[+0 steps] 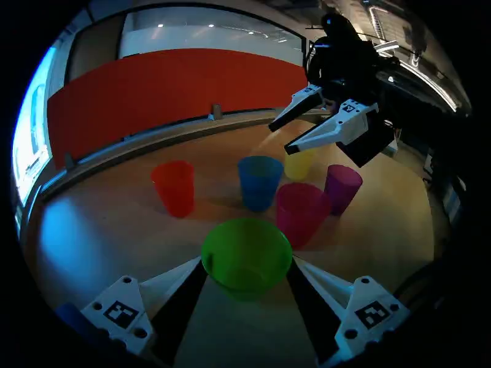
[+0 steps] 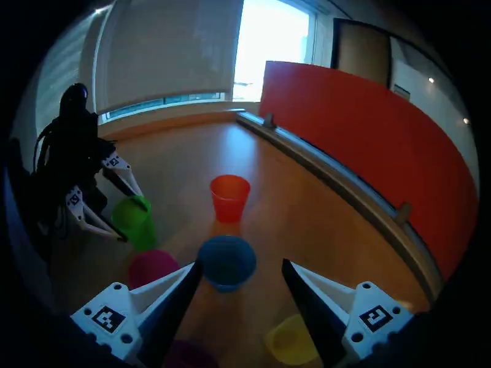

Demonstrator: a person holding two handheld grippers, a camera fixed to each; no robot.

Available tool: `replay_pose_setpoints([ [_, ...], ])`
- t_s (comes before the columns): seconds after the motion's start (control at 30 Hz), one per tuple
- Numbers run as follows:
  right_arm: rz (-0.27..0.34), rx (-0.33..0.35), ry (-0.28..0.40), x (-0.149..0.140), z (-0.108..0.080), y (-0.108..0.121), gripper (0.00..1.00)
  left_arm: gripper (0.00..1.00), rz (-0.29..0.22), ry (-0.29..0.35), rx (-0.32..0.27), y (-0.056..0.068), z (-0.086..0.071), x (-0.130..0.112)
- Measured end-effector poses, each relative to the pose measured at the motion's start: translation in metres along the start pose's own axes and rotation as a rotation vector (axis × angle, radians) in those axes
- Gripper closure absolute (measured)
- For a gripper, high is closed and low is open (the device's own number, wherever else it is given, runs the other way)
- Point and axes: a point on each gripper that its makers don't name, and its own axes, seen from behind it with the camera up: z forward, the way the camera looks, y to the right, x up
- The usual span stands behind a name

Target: Pour water

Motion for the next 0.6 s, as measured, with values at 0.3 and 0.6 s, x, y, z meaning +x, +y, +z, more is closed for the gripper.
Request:
replay_pose_setpoints([
  [0.3, 0.002, 0.025, -0.041, -0.009, 0.013, -0.009, 0.0, 0.14, 0.0, 0.019, 0.003, -0.001, -0.008, 0.005],
  [0.6, -0.009, 0.05, -0.085, -0.016, 0.024, -0.017, 0.0, 0.14, 0.0, 0.033, 0.005, -0.001, -0.01, 0.009],
])
